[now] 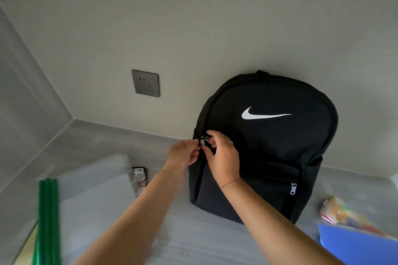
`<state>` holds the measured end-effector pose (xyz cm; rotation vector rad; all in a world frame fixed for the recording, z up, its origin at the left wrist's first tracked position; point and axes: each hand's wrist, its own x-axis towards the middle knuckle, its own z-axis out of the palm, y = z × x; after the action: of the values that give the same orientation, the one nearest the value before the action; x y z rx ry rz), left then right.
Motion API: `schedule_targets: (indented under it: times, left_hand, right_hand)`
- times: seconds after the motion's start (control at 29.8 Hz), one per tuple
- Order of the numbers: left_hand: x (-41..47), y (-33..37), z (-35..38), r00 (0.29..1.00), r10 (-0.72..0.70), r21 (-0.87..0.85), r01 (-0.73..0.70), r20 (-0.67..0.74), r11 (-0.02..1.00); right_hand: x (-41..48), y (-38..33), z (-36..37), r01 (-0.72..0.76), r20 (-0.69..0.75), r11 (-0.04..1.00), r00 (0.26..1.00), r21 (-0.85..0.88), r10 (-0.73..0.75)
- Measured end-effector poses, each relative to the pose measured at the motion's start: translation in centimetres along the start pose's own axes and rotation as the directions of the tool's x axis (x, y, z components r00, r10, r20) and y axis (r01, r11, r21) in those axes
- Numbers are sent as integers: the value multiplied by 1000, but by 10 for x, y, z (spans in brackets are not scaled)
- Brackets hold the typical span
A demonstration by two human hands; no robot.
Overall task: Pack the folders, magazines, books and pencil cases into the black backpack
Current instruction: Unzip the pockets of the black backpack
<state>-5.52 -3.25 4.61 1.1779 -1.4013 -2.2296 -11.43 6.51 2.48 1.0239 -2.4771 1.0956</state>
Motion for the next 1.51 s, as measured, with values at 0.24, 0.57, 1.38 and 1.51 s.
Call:
schedule_targets:
  times: [0.24, 0.57, 1.38, 1.51]
  left_hand:
    - [1, -4, -2, 995, 87, -28, -86, 41, 996]
    - [-7, -8, -13, 828, 548, 319, -554, 116, 769]
    - [-12, -36, 13, 739, 672, 672, -521, 47, 526]
    - [-12, -35, 13, 720, 693, 677, -526, 33, 515]
  right_hand:
    - [8, -1, 4, 82, -44, 996, 996, -43, -84]
    - [-9, 0, -14, -59, -21, 987, 998, 148, 63]
    - [10, -14, -31, 45, 4, 991, 999, 123, -46]
    - [23, -14, -57, 81, -216, 990, 975, 112, -55]
